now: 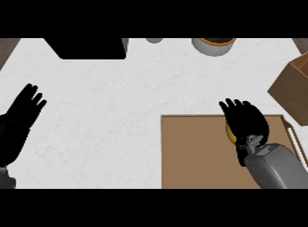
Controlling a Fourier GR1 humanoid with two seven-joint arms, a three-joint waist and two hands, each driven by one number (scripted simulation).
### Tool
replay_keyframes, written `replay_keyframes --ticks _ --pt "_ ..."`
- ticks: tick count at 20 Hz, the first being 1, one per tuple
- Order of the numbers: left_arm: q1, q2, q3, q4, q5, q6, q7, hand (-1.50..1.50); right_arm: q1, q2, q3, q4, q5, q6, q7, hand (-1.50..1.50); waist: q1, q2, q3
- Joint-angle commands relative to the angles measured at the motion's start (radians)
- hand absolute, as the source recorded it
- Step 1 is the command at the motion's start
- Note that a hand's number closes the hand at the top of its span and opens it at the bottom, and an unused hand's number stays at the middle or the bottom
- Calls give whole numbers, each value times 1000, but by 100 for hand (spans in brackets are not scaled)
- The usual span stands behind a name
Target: Pick the lemon from the tray and place it in the cardboard box
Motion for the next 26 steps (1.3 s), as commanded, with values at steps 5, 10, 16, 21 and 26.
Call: replay_keyframes --ticks 5,10,16,21,26 --pt "-6 -47 -7 18 -56 3 -14 0 -7 5 -49 54 56 -13 -75 -150 0 0 0" --pt "-48 3 45 -35 17 -29 105 0 49 -12 -39 62 95 -71 -114 -150 0 0 0" --pt "21 -28 53 -4 -29 -48 -12 0 21 -14 -26 81 121 -119 -223 150 2 0 0" --pt "20 -58 25 -37 -56 -31 24 0 25 -6 -54 41 149 -113 -244 150 -1 -1 0" --pt "-7 -63 22 43 -69 -42 -21 0 -41 83 -171 188 63 -210 -264 150 0 2 0"
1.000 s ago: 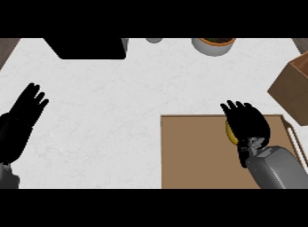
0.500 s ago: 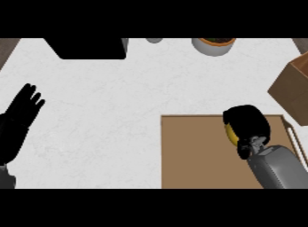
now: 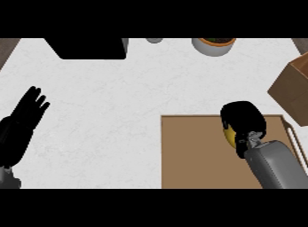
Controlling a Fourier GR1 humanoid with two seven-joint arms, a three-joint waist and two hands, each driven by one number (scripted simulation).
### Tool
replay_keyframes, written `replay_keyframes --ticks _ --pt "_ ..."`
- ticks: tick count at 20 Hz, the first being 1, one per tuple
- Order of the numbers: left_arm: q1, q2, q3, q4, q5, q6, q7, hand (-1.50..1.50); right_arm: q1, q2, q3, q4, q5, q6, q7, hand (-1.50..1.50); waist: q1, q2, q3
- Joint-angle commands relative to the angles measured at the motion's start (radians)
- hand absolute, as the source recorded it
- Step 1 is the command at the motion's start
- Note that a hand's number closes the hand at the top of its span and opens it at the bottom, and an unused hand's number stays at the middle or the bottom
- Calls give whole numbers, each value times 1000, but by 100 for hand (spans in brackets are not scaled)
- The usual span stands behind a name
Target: Pick the lemon from the tray and place it in the cardboard box
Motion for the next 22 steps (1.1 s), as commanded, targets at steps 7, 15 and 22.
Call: replay_keyframes --ticks 7,15,22 --pt "-42 23 25 19 6 -13 27 0 -159 122 -209 226 -96 -159 18 150 2 3 2" --pt "-37 5 15 18 -18 -7 -3 0 -144 112 -191 -68 -89 -157 65 150 -10 -1 2" --pt "-34 -1 25 22 -9 -3 2 0 -203 161 -183 -382 -58 -102 236 150 -14 -3 2"
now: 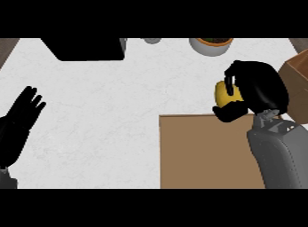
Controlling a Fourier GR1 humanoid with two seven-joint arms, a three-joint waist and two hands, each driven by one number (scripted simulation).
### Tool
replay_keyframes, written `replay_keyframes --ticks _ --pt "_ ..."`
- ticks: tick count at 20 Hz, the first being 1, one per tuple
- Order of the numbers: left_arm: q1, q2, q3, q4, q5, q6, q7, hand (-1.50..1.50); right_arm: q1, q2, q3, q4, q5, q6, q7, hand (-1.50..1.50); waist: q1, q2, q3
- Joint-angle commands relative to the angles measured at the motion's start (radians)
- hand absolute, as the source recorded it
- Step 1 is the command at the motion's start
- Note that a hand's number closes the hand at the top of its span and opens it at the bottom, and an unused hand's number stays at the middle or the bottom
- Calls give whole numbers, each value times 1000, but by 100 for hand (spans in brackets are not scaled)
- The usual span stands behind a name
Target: Pick the lemon from the tray and place it in the cardboard box
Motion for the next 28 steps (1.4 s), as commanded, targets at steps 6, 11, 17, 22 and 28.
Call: replay_keyframes --ticks 6,11,17,22,28 --pt "8 -19 -14 7 -4 -13 -18 0 -135 -28 -119 -254 33 93 212 150 6 4 0" --pt "9 -16 -18 -83 11 10 77 0 -214 -149 -282 -157 -9 83 176 150 13 5 1" --pt "48 -28 -17 -49 -24 -8 -5 0 -216 -245 -313 -52 -18 54 119 150 15 6 0" --pt "1 -3 23 77 -10 -53 -78 0 -164 -325 -379 109 -57 -75 -54 150 13 9 0" --pt "-45 -26 -7 2 -16 4 24 0 -116 -395 -449 307 -97 -231 -245 150 13 9 1"
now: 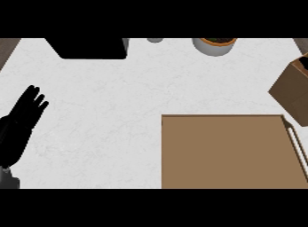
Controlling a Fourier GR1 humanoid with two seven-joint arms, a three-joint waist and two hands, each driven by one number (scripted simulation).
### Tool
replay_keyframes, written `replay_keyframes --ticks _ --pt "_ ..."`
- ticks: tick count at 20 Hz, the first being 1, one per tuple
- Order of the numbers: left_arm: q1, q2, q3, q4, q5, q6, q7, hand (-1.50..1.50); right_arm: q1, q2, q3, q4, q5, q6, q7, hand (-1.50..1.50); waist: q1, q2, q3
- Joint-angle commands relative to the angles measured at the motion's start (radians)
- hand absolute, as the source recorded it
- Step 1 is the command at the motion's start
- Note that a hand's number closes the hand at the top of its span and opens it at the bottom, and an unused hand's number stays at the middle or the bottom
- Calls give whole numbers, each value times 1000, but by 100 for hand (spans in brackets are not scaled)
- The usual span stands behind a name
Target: Pick the lemon from the tray and place it in the cardboard box
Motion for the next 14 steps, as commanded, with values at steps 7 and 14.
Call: replay_keyframes --ticks 7,14 --pt "29 3 -4 -100 19 -7 76 0 16 9 -16 350 -22 -231 -178 150 6 0 0" --pt "-4 -4 2 0 -10 -8 2 0 13 2 -86 550 -67 -161 -105 -150 5 2 0"
